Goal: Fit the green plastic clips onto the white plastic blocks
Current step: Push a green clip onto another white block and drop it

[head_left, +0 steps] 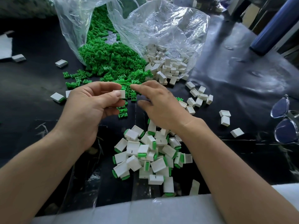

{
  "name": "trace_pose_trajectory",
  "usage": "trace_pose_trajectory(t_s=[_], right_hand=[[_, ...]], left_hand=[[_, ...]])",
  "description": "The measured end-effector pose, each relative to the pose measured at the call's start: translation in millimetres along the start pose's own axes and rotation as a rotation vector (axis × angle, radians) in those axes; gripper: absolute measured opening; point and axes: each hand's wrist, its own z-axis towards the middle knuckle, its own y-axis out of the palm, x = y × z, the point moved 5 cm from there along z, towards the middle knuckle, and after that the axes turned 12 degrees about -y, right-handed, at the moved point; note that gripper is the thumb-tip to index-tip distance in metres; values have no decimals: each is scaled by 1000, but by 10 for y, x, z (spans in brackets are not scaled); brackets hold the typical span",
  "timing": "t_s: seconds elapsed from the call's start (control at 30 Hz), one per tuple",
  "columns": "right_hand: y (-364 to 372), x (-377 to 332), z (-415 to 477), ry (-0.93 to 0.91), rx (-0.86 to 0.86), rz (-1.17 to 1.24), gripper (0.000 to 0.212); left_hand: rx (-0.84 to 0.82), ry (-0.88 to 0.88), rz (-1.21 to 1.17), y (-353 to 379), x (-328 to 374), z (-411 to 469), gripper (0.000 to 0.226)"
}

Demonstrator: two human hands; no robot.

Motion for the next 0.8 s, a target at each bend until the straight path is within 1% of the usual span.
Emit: trace_pose_trajectory(t_s=[0.1, 0.17, 0.27, 0.37, 0.43, 0.53, 0.63, 0.73, 0.8], right_hand=[[64, 5, 13, 0, -101, -63, 45], [72, 2, 12, 7, -117, -98, 41], [13, -34, 14, 2, -51, -100, 28], [-24, -60, 10, -12, -22, -101, 19], [-39, -59, 6, -13, 2, -98, 18], [-61, -41, -3, -8, 38, -101, 22], [-135, -23, -28, 31, 137, 11, 21], [-210, -19, -53, 90, 262, 270, 20], [-220, -41, -64, 92, 294, 397, 23]], left_hand=[[-20, -1, -16, 18, -7, 4, 17], [-29, -1, -31, 26, -10, 2, 16], [-51, 5, -55, 42, 1, -11, 15], [-70, 4, -68, 63, 2, -23, 18], [-73, -1, -66, 70, -6, -26, 19], [-71, -7, -49, 67, -12, -19, 18], [-92, -16, -45, 63, -8, -21, 13], [-114, -35, -48, 76, -9, -36, 19], [-116, -45, -56, 82, -16, -41, 20]])
